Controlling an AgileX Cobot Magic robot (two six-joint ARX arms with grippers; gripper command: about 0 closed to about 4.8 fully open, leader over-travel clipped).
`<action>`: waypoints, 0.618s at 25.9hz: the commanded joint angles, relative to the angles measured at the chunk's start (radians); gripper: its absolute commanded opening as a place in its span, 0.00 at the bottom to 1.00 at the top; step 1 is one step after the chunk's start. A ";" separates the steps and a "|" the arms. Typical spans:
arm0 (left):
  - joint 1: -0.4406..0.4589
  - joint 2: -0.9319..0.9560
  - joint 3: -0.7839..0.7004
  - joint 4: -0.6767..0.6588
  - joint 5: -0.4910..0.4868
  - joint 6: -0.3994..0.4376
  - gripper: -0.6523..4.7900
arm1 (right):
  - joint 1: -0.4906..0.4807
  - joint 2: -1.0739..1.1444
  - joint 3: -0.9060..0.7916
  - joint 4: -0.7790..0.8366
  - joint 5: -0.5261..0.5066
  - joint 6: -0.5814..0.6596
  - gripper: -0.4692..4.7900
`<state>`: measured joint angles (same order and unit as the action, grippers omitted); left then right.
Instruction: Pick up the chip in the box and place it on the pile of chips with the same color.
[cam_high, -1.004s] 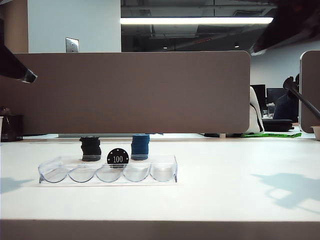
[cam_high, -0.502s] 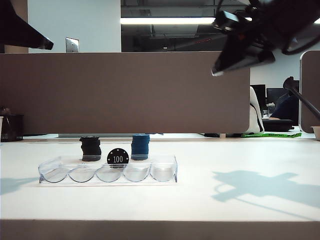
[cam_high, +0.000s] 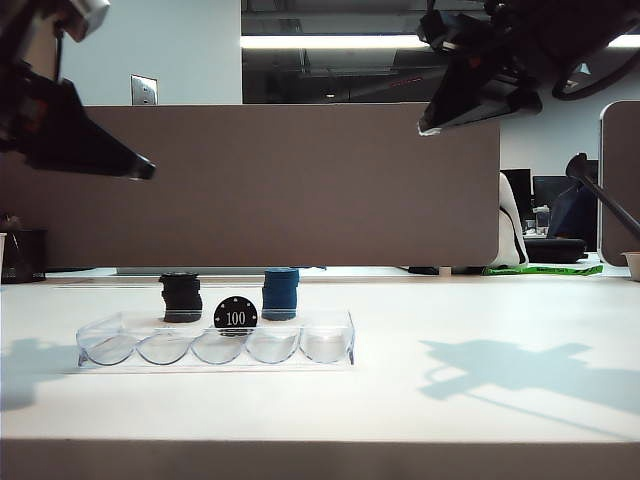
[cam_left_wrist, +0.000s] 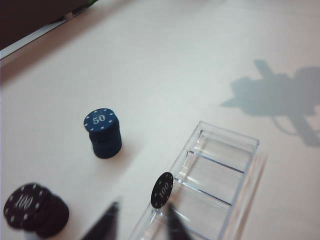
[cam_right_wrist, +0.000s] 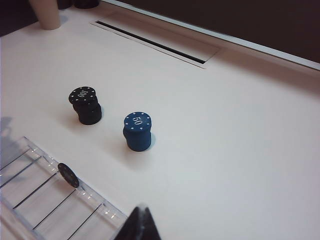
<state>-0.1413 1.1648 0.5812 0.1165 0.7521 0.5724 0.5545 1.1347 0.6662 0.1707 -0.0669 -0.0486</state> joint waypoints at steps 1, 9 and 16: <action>-0.046 0.054 0.049 0.012 0.011 0.117 0.40 | 0.000 -0.003 0.004 0.005 -0.039 0.003 0.08; -0.066 0.235 0.177 -0.033 0.055 0.156 0.44 | 0.001 0.001 0.002 -0.017 -0.092 0.003 0.08; -0.075 0.311 0.190 -0.047 0.087 0.193 0.47 | 0.001 0.002 0.001 -0.017 -0.092 -0.005 0.08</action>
<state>-0.2131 1.4696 0.7662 0.0799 0.8272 0.7357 0.5549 1.1374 0.6659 0.1413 -0.1547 -0.0509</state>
